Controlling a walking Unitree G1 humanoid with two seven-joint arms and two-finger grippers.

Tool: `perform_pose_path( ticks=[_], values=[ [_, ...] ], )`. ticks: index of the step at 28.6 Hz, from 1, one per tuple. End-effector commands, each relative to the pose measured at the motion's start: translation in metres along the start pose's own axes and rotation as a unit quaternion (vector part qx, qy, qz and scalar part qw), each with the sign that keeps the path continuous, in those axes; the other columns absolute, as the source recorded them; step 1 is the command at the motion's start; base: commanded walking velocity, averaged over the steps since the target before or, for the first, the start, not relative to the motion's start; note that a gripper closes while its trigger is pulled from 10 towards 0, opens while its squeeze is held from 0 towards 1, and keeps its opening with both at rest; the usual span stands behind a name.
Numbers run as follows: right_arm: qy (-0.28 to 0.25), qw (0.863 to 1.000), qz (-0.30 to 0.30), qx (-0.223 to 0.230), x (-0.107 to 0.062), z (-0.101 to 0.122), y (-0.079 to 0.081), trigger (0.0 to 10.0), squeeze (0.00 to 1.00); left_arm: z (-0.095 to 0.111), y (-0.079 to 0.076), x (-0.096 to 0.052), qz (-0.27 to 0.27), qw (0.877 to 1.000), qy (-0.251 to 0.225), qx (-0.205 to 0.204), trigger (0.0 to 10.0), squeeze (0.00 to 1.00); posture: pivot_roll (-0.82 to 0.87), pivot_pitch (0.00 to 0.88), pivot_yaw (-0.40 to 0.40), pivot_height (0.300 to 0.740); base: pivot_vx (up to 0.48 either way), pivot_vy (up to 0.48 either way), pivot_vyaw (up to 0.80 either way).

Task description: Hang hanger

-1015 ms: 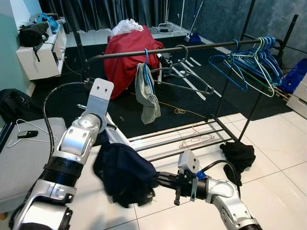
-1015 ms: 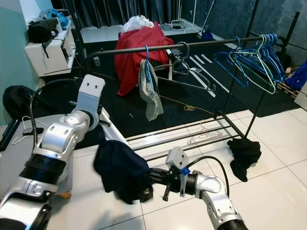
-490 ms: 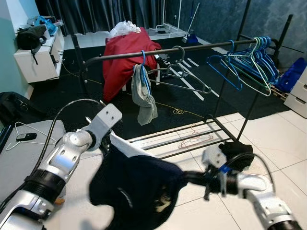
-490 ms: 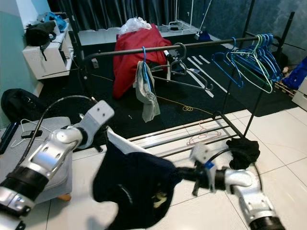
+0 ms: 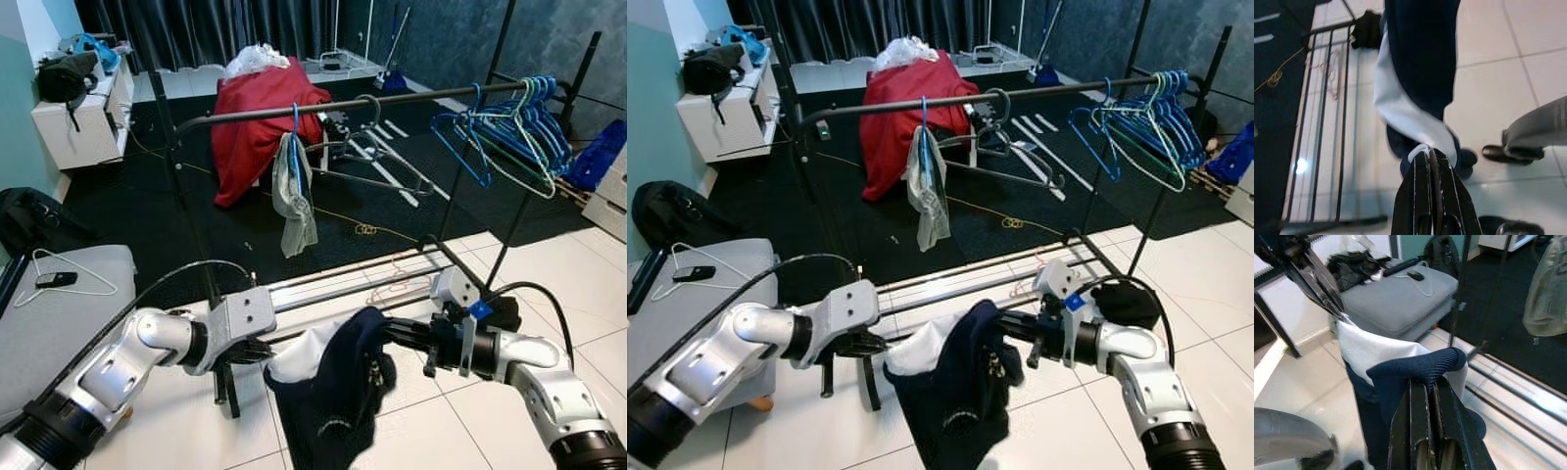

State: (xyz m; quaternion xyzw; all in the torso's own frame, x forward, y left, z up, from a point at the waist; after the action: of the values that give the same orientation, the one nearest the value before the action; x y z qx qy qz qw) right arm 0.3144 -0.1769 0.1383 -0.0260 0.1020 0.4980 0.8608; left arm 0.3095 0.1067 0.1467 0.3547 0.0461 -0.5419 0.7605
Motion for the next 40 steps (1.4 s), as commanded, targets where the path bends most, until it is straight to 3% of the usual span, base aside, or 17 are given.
perform_pose_path(
  ticks=[1,4,11,12,18,19,21,24,26,27,28,29,31,33,34,35,40],
  values=[
    [-0.013,1.000,0.023,-0.004,0.007,0.010,0.005,0.0,0.00,0.000,0.001,-0.001,0.010,1.000,-0.009,-0.004,10.0,0.00,-0.08,0.058,0.024,0.740,0.000,0.000,0.00],
    [-0.017,0.998,0.063,0.024,0.008,0.017,0.012,0.0,0.00,-0.007,0.010,-0.004,0.029,1.000,0.001,0.000,10.0,0.00,-0.09,0.057,0.020,0.740,0.000,0.000,0.00],
    [-0.013,0.996,0.081,0.038,0.005,0.021,0.014,0.0,0.00,-0.017,0.013,-0.008,0.034,0.999,0.016,-0.005,10.0,0.00,-0.09,0.057,0.015,0.740,0.000,0.000,0.00],
    [-0.016,0.996,0.083,0.039,0.005,0.024,0.014,0.0,0.00,-0.017,0.017,-0.011,0.048,0.998,0.016,-0.024,10.0,1.00,-0.09,0.059,0.013,0.740,0.000,0.000,0.00],
    [-0.017,0.994,0.098,0.046,0.007,0.029,0.016,0.0,0.00,-0.021,0.027,-0.019,0.076,0.997,0.027,-0.005,10.0,1.00,-0.09,0.060,0.011,0.740,0.000,0.000,0.00],
    [-0.018,0.993,0.105,0.050,0.008,0.030,0.018,0.0,0.00,-0.023,0.031,-0.022,0.088,0.996,0.027,-0.007,10.0,0.00,-0.09,0.060,0.008,0.740,0.000,0.000,0.00],
    [-0.018,0.993,0.109,0.052,0.008,0.032,0.019,0.0,0.00,-0.024,0.033,-0.025,0.096,0.995,0.025,-0.010,10.0,0.00,-0.09,0.060,0.008,0.740,0.000,0.000,0.00],
    [-0.020,0.991,0.121,0.057,0.010,0.035,0.021,0.0,0.00,-0.015,0.044,-0.032,0.129,0.991,-0.018,-0.035,10.0,0.00,-0.09,0.060,0.005,0.740,0.000,0.000,0.00],
    [-0.020,0.987,0.142,0.072,0.010,0.038,0.024,0.0,0.00,0.005,0.054,-0.041,0.163,0.977,-0.107,-0.085,10.0,0.00,-0.09,0.061,-0.004,0.740,0.000,0.000,0.00],
    [-0.020,0.987,0.142,0.072,0.010,0.038,0.024,0.0,0.00,0.005,0.054,-0.041,0.163,0.977,-0.107,-0.085,10.0,0.00,-0.09,0.061,-0.004,0.740,0.000,0.000,0.00],
    [-0.012,0.985,0.154,0.079,0.009,0.038,0.026,0.0,0.00,0.013,0.050,-0.042,0.144,0.971,-0.147,-0.121,10.0,0.00,-0.09,0.062,-0.007,0.740,0.000,0.000,0.00],
    [-0.012,0.985,0.154,0.079,0.009,0.038,0.026,0.0,0.00,0.013,0.050,-0.042,0.144,0.971,-0.147,-0.121,10.0,0.00,-0.09,0.062,-0.007,0.740,0.000,0.000,0.00],
    [0.011,0.982,0.168,0.087,0.006,0.036,0.029,0.0,0.00,0.027,0.032,-0.038,0.075,0.963,-0.196,-0.168,10.0,0.00,-0.10,0.064,-0.008,0.740,0.000,0.000,0.00],
    [0.011,0.982,0.168,0.087,0.006,0.036,0.029,0.0,0.00,0.027,0.032,-0.038,0.075,0.963,-0.196,-0.168,10.0,0.00,-0.10,0.064,-0.008,0.740,0.000,0.000,0.00],
    [0.022,0.985,0.154,0.078,0.006,0.035,0.026,0.0,0.00,0.030,0.020,-0.032,0.042,0.967,-0.188,-0.169,10.0,0.00,-0.10,0.064,-0.007,0.740,0.000,0.000,0.00],
    [0.022,0.985,0.154,0.078,0.006,0.035,0.026,0.0,0.00,0.030,0.020,-0.032,0.042,0.967,-0.188,-0.169,10.0,0.00,-0.10,0.064,-0.007,0.740,0.000,0.000,0.00],
    [0.048,0.997,0.048,0.046,0.010,0.028,0.006,0.0,0.00,0.020,0.006,-0.019,0.026,0.984,-0.111,-0.138,10.0,0.00,-0.10,0.064,-0.003,0.740,0.000,0.000,0.00]
  ],
)
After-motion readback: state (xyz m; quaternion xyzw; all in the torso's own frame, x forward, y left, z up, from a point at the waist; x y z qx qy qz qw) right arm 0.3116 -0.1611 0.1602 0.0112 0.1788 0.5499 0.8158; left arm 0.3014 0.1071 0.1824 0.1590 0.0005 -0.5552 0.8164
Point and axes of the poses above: a point about 5 cm out from each wrist's last joint towards the gripper, its own x axis pointing out of the wrist towards the gripper, its own z axis along the axis of the wrist's last joint, y = z × x, the point moved 3 cm from there along x, pointing out of the wrist towards the gripper, and after that the axes turned 8 degrees about x, right-handed, at the moved point
